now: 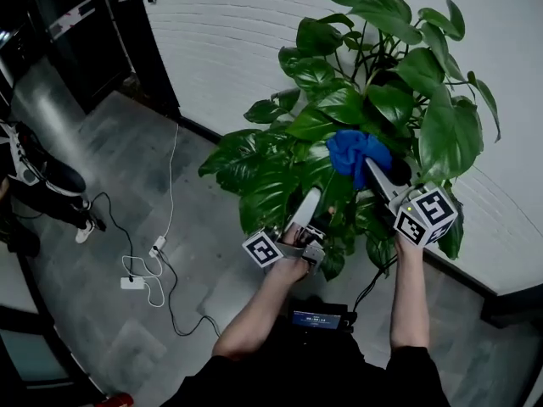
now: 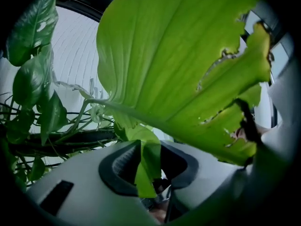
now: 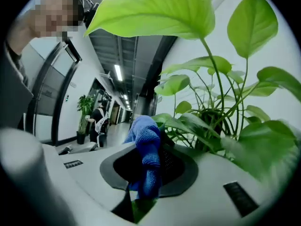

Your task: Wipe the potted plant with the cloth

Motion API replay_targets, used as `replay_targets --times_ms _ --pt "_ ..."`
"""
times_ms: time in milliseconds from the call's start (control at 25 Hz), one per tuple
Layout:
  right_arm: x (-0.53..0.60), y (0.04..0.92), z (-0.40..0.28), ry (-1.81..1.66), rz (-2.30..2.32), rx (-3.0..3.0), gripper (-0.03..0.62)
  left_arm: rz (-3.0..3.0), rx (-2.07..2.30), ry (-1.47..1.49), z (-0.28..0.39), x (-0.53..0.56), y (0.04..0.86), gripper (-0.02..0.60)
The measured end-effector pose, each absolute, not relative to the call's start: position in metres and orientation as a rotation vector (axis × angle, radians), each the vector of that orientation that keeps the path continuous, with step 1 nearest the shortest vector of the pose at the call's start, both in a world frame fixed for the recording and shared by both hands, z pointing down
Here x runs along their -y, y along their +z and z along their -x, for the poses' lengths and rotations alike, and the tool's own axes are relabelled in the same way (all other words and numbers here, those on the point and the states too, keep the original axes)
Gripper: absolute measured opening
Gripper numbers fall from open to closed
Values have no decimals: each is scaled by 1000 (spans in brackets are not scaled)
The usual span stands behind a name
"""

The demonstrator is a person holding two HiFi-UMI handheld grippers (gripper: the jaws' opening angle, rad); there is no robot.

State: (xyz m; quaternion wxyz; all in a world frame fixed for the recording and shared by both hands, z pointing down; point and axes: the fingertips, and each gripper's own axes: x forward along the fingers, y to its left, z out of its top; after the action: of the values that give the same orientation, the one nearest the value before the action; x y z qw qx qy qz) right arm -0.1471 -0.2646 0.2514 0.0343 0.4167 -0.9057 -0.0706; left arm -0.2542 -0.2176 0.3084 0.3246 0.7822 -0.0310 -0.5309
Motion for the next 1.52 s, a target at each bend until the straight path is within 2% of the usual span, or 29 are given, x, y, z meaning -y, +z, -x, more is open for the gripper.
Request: replay_targets --times_ms 240,520,760,1120,1240,1520 --pt "236 284 180 -166 -1048 2854 94 -2090 70 -1399 255 210 301 192" --pt "206 319 211 -243 -799 2795 94 -2193 109 -1323 248 206 308 252" --pt "158 336 232 -280 -531 2721 92 -2193 108 -1332 258 209 307 270" --pt "179 164 182 -520 -1056 2861 92 -2064 1 -1445 268 215 296 277" --pt "212 182 189 -451 -1140 2730 93 -2028 -39 -1478 269 210 293 278" --pt "212 269 243 -91 -877 2749 92 -2077 -68 -1485 274 195 279 307"
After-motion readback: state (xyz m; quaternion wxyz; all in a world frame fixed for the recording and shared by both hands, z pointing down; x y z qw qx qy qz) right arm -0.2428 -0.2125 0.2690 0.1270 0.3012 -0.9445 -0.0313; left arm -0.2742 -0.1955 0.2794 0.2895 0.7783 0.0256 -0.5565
